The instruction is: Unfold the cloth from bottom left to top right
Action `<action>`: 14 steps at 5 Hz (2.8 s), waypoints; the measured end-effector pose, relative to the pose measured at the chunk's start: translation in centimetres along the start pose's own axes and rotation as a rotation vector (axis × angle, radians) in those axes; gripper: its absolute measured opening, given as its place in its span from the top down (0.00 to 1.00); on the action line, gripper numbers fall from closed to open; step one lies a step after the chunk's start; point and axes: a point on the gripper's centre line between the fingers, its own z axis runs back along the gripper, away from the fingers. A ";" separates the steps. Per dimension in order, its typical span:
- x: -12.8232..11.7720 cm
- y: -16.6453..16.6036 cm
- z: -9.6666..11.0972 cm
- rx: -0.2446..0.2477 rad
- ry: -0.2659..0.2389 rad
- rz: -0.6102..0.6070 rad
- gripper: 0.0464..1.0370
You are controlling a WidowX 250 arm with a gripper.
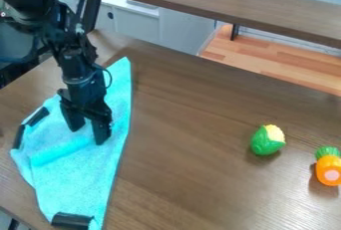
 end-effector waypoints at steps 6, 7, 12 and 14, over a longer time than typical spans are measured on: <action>-0.9 2.0 3.2 -0.175 -0.033 0.075 0.04; -1.5 2.8 4.4 -0.063 -0.068 0.078 0.04; -3.6 10.0 1.7 0.017 -0.102 0.277 0.04; -4.1 8.1 2.5 -0.044 -0.111 0.256 0.04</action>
